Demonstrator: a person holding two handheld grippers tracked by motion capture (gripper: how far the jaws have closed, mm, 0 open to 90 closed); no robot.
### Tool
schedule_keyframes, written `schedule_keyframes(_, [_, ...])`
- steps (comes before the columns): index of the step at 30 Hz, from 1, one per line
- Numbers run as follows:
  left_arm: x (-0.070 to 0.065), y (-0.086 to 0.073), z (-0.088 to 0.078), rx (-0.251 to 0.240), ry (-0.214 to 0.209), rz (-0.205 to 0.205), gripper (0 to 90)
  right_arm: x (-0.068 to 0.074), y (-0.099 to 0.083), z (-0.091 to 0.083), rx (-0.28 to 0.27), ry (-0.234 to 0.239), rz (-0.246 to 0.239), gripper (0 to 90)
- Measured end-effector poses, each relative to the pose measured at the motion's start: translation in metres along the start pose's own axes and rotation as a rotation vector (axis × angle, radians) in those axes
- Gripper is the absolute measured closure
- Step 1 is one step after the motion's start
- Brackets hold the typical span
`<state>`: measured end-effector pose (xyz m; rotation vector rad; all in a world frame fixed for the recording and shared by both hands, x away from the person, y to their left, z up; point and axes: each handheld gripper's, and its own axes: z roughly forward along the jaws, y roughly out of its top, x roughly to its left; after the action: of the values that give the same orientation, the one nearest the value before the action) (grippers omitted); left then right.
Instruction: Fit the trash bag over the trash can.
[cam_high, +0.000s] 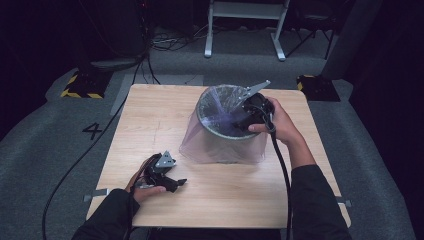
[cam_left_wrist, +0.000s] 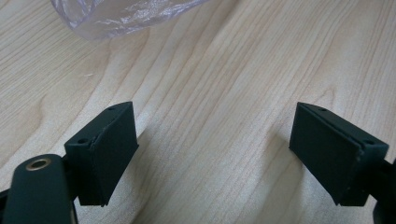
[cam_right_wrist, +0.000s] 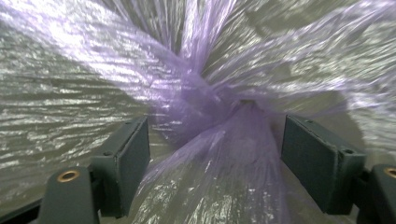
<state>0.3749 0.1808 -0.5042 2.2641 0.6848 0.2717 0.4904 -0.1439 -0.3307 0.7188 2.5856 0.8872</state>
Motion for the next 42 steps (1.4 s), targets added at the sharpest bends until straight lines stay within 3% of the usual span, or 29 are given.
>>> schedule_keyframes(11, [0.000,0.000,0.000,0.000,0.000,0.001,14.6,0.001,-0.006,-0.012,-0.109,-0.042,0.045,24.1])
schedule_keyframes(17, [0.000,0.000,0.000,0.000,0.000,0.001,14.6,0.004,-0.009,-0.027,-0.177,-0.065,0.067,24.4])
schedule_keyframes(23, [0.000,0.000,0.000,-0.001,-0.001,0.000,14.6,0.009,-0.018,-0.051,-0.241,-0.068,0.055,24.1])
schedule_keyframes(42, [0.000,0.000,0.000,0.000,-0.001,0.000,14.6,0.020,-0.058,-0.087,-0.287,-0.155,0.037,19.6])
